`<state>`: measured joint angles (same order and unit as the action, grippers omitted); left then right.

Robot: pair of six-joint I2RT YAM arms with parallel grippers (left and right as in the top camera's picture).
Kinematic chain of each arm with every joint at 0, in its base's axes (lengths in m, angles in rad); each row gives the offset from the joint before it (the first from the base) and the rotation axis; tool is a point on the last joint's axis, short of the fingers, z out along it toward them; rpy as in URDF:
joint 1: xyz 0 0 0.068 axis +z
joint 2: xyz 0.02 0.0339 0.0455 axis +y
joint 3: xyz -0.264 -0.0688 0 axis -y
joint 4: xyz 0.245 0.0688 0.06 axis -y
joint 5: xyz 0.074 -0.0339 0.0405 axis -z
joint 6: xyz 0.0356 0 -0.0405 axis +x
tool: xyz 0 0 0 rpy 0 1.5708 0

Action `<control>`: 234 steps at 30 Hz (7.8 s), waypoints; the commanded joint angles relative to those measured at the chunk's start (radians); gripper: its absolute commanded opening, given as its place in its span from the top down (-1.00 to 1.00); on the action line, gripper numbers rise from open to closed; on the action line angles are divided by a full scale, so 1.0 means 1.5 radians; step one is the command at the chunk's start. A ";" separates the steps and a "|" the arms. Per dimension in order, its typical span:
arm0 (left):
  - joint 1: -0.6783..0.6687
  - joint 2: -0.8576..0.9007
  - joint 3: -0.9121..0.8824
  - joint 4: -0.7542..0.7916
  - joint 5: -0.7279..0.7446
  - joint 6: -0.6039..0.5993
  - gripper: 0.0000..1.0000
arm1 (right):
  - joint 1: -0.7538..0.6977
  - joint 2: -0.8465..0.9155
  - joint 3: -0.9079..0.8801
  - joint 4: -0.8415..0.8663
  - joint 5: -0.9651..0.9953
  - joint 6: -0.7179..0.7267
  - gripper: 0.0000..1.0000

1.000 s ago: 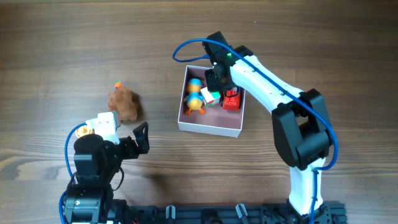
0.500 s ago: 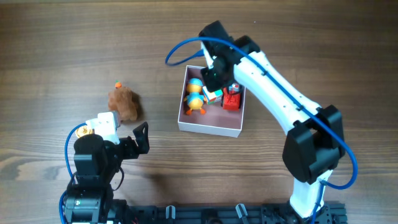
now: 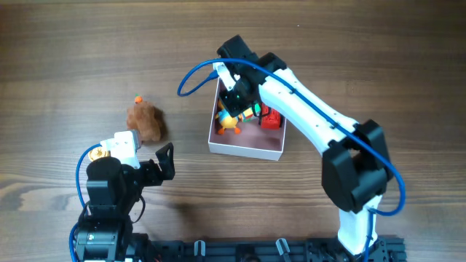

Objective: Pack container
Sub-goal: 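Lower the duck into the box's left side and release it, then withdraw the right arm and grasp the brown plush bear with left gripper, then carry the plush bear into the box and press it down, then move the left gripper to the gold coin and grasp it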

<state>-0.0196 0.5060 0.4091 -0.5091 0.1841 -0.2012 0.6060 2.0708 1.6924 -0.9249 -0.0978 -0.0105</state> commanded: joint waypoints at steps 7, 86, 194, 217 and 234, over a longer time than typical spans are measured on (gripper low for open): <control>-0.003 -0.001 0.015 0.001 0.004 -0.011 -0.99 | 0.000 0.055 -0.004 0.058 0.089 0.056 0.91; -0.116 0.682 0.650 -0.272 -0.129 0.158 0.92 | -0.478 -0.315 0.053 -0.230 0.034 0.165 -0.99; -0.333 0.678 0.722 -0.425 -0.172 0.065 -0.99 | -0.478 -0.293 0.053 -0.231 0.034 0.161 -1.00; 0.301 0.614 0.333 -0.183 -0.116 -0.140 -0.99 | -0.478 -0.293 0.053 -0.230 0.034 0.161 -0.99; 0.303 0.799 0.327 -0.087 -0.186 -0.136 -1.00 | -0.478 -0.293 0.053 -0.232 0.034 0.161 -0.99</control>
<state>0.4274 1.6947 0.9066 -0.6586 -0.0620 -0.4091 -0.1123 1.6176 1.7805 -1.2716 -0.0376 0.2382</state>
